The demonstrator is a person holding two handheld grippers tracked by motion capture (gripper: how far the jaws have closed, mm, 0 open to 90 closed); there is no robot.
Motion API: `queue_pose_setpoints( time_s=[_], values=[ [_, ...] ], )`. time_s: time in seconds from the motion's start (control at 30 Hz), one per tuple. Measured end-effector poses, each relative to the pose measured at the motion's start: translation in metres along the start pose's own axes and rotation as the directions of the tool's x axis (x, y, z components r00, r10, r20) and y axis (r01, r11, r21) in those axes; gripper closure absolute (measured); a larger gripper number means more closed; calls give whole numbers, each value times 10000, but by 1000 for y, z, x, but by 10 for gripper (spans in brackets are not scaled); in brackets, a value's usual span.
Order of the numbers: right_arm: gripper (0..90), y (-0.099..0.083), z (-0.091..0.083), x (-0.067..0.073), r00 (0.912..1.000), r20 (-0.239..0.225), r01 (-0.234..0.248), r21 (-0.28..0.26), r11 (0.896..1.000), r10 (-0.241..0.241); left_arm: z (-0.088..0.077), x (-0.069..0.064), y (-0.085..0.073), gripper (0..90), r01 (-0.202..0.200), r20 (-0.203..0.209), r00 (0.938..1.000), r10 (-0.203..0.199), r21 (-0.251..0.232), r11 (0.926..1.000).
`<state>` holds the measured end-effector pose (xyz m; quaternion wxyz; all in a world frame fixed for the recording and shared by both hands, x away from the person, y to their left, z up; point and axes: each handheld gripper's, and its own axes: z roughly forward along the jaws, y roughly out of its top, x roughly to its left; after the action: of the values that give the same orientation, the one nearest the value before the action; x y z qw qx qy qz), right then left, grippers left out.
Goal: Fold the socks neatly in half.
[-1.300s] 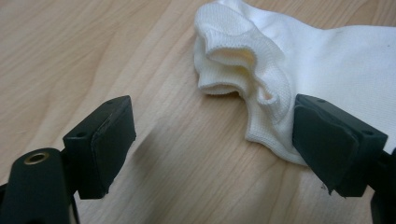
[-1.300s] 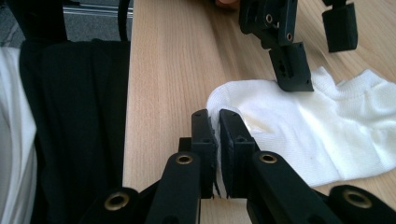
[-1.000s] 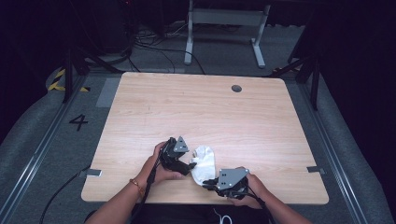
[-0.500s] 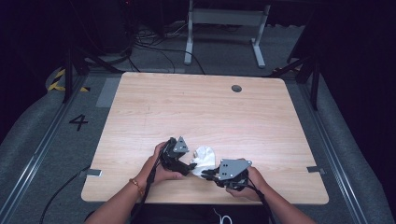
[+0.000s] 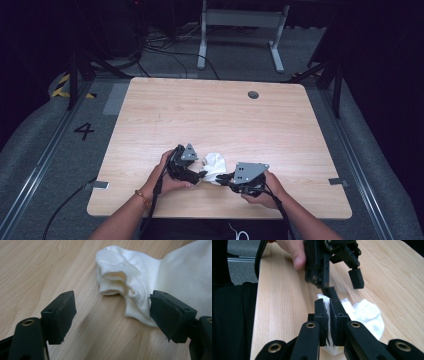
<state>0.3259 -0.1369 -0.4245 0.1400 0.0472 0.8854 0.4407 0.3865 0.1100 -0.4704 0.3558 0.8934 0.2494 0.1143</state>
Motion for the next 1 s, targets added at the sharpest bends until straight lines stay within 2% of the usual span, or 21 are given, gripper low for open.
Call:
queue_pose_setpoints(
  time_s=[0.1, 0.2, 0.27, 0.4, 0.47, 0.5, 0.63, 0.7, 0.77, 0.8, 0.93, 0.97, 1.0],
  values=[
    [857, 1, 0, 2, 10000, -31, 66, 36, 10000, -66, -4, 3, -1, 213, 264, -12, 9996, -265, -214, 9994],
    [857, 1, 0, 3, 10000, -49, 86, 51, 9999, -86, -6, 5, -1, 214, 304, -88, 9995, -306, -239, 9993],
    [857, 2, 0, 4, 9999, -91, 122, 65, 9999, -121, -5, 5, -1, 215, 268, -282, 9992, -273, -165, 9995],
    [857, 2, -2, 7, 9996, -218, 173, 87, 9998, -171, -2, 7, -1, 218, 427, -173, 9989, -428, -105, 9990],
    [857, 2, -2, 8, 9995, -267, 194, 87, 9998, -191, 0, 6, -1, 219, 393, -130, 9991, -394, -66, 9992],
    [857, 3, -2, 9, 9994, -279, 209, 104, 9997, -206, 2, 2, 0, 221, 215, -44, 9998, -215, -6, 9998],
    [857, 3, -3, 12, 9990, -350, 300, 168, 9994, -294, 5, -5, 2, 233, -59, 25, 10000, 59, 44, 10000],
    [857, 4, -3, 12, 9989, -334, 336, 190, 9993, -330, 4, -5, 3, 237, 2, 47, 10000, -1, -65, 10000],
    [857, 4, -5, 12, 9990, -314, 315, 176, 9993, -310, -3, -4, 6, 239, 116, 103, 9999, -109, -651, 9978],
    [856, 4, -5, 12, 9991, -296, 303, 189, 9994, -297, -4, -3, 6, 239, 138, 160, 9998, -127, -707, 9974],
    [856, 3, -6, 12, 9992, -313, 269, 209, 9994, -263, 1, -6, 6, 239, 67, 145, 9999, -60, -496, 9987],
    [856, 4, -6, 13, 9991, -296, 323, 245, 9992, -316, 5, -8, 6, 239, -132, 185, 9997, 137, -228, 9997],
    [856, 4, -6, 13, 9991, -296, 323, 245, 9992, -316, 5, -8, 6, 240, -132, 185, 9997, 137, -228, 9997]
  ],
)
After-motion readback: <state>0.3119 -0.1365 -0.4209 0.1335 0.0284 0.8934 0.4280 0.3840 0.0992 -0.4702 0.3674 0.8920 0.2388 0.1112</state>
